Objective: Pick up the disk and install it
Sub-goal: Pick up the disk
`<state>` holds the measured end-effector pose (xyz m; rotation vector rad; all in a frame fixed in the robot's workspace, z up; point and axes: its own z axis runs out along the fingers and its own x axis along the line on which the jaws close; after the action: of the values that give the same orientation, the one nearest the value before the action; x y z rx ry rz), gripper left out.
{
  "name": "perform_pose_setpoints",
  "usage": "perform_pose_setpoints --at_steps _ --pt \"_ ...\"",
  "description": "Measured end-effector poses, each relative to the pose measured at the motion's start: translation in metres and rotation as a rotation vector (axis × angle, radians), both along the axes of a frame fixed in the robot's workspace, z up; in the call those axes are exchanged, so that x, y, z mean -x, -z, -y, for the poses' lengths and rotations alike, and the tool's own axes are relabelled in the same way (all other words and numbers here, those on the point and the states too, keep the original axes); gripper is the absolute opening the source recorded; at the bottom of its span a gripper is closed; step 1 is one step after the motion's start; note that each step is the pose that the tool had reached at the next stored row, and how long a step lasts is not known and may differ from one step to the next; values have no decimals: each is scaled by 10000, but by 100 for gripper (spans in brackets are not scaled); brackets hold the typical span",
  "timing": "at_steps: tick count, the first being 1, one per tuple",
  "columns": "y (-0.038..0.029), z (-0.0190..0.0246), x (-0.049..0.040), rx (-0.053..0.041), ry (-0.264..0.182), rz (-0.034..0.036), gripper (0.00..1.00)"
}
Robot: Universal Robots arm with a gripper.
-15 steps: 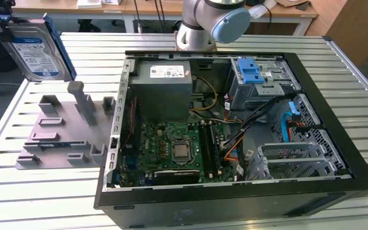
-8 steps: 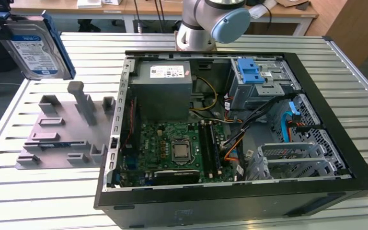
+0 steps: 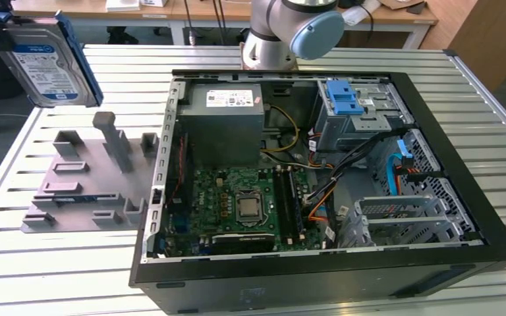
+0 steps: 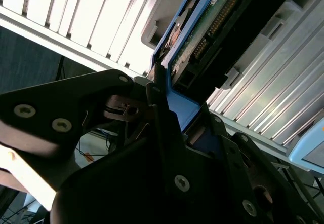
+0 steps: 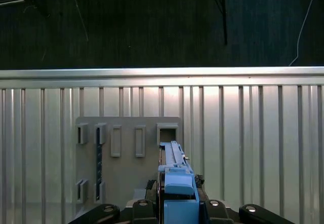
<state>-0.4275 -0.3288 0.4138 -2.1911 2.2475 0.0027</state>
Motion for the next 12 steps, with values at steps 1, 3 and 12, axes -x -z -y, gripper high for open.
perform_pose_setpoints --at_steps 1,3,12 --pt "-7 0 0 0 0 1 36" --pt "-22 0 0 0 0 4 36" --pt "-95 0 0 0 0 11 36"
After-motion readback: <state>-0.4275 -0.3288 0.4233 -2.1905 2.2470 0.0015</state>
